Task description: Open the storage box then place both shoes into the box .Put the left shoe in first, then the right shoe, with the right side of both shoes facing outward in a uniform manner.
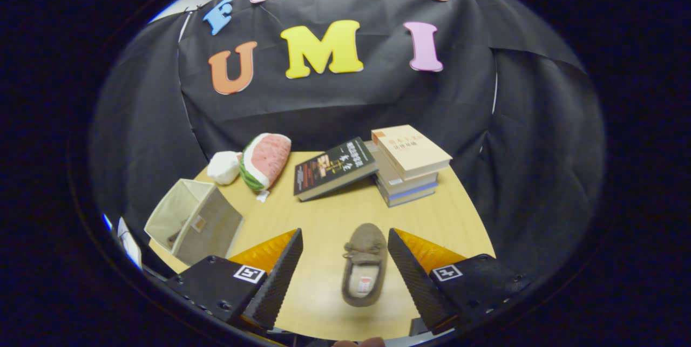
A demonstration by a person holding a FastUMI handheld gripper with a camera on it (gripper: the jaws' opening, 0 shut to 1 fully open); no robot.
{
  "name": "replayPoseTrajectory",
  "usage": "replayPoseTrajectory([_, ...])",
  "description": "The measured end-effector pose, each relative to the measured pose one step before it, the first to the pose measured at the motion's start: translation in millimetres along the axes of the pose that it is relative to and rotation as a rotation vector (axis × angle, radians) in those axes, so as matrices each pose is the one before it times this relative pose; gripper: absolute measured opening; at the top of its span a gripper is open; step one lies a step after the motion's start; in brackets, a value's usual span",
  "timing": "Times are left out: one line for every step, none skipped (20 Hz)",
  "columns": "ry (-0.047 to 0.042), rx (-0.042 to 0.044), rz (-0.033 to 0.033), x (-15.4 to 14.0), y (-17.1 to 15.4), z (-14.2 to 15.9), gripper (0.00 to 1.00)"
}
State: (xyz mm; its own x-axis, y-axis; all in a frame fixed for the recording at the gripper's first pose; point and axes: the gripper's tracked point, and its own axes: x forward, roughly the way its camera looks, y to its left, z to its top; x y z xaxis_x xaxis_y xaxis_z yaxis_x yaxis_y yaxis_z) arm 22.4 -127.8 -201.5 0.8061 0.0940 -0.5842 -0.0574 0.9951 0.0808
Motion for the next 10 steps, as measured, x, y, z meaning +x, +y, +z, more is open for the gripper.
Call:
replayPoseTrajectory([0.03356,0.00502,-0.00598,10.45,-13.93,-15.55,0.96])
replayPoseTrajectory([0.03199,0.00709,0.00078,10.39,-7.39,-11.40,0.96])
replayPoseTrajectory([0.05067,0.00380,0.00179,11.50,-6.86,-18.92,0.96])
replayPoseTrajectory([0.04373,-0.00113,0.00838,12.75,-3.24,-14.43,0.96])
replayPoseTrajectory([0.03439,-0.00637,0.00503,13.47,-2.27,-9.44,0.96])
replayPoseTrajectory([0.02845,-0.00406,0.00296,12.24,-2.25,-7.97,0.96])
replayPoseTrajectory([0.02164,-0.00770,0.00327,10.97,1.87,-2.47,0.96])
replayPoseTrajectory([0.02067,-0.00355,0.00304,9.58,-1.05,-4.05,0.96])
replayPoseTrajectory([0.01758,0.00299,0.00587,8.78,-0.34,-2.67,0.96])
replayPoseTrajectory([0.01622,0.01250,0.00901,8.40,0.69,-1.53,0.96])
